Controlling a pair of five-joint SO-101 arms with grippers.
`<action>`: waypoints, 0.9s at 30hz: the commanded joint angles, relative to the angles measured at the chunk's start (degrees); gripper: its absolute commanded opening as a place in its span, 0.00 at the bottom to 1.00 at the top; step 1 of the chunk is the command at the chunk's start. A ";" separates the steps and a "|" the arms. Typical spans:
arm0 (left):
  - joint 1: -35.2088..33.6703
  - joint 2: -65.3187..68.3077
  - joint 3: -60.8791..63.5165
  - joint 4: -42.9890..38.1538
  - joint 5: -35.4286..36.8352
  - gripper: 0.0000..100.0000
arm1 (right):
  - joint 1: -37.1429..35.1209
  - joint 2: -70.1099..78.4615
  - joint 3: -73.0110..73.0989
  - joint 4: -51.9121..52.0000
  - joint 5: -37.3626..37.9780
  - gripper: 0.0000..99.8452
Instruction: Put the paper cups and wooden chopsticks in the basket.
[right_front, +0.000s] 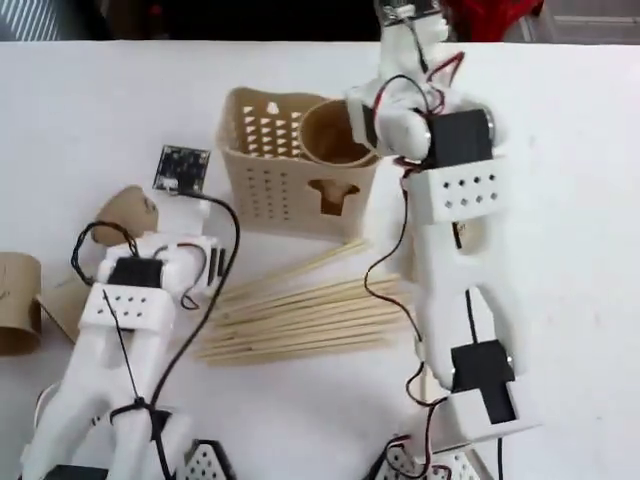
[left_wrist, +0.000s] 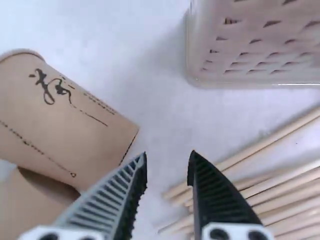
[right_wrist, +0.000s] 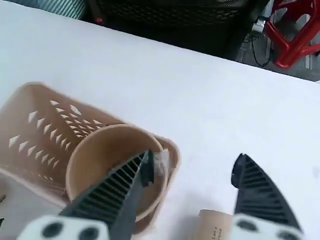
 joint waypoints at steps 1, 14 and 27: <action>-0.48 -1.71 -0.53 -1.14 -0.09 0.14 | 3.56 -4.44 -1.23 2.07 2.46 0.26; -0.48 -1.71 -0.44 -1.14 -0.09 0.14 | 10.24 -39.60 43.25 3.47 42.55 0.30; -0.48 -1.36 -0.44 -1.23 -0.09 0.14 | 22.37 -65.45 97.14 -23.78 66.90 0.33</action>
